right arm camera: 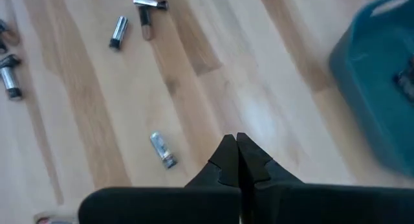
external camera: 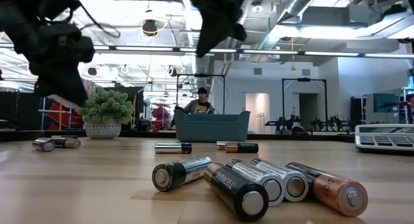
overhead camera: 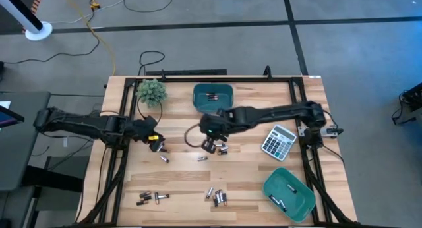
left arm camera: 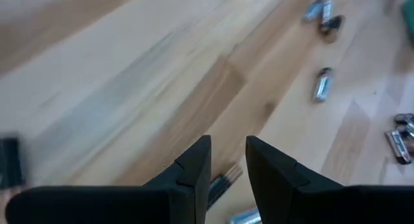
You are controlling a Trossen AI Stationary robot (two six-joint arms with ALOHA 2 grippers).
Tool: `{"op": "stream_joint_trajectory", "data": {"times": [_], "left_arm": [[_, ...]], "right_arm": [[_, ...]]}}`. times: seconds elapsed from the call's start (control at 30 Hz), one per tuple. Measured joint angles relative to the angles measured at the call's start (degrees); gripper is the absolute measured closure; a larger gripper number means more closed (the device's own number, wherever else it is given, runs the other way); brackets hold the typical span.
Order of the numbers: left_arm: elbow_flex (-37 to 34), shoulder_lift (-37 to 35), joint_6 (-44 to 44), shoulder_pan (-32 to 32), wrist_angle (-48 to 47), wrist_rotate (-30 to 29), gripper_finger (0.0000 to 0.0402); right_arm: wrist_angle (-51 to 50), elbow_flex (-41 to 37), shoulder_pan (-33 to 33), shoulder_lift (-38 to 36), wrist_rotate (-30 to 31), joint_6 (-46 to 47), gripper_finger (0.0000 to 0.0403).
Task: Sort batteries
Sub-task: Put the black battery into the blue bin
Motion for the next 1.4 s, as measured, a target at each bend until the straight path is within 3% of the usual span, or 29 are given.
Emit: {"op": "stream_joint_trajectory", "data": {"times": [0.1, 0.27, 0.57, 0.87, 1.13, 1.4], "left_arm": [[0.2, 0.0, -0.3, 2.9, -2.1, 3.8, 0.031], [5.1, 2.0, 3.0, 7.0, -8.5, 3.6, 0.031], [16.1, 14.3, 16.0, 16.3, -19.8, 2.9, 0.031], [17.6, 27.3, 20.6, 24.6, -23.6, 3.8, 0.0305], [17.6, 35.9, 27.3, 31.8, -21.2, 4.9, 0.026], [17.0, 41.3, 29.5, 34.0, -20.5, 6.6, 0.0233]], "right_arm": [[5.1, -8.8, 2.0, -5.1, 1.7, 4.7, 0.0403], [9.3, -23.7, 6.5, -16.7, 8.5, 16.8, 0.0403], [16.4, -40.9, 14.1, -30.1, 17.1, 37.4, 0.0403], [16.9, -42.3, 18.2, -30.3, 17.8, 40.2, 0.0403], [16.8, -42.3, 18.2, -30.4, 17.8, 38.9, 0.0403], [16.7, -42.2, 18.2, -30.4, 17.8, 36.7, 0.0403]]}}
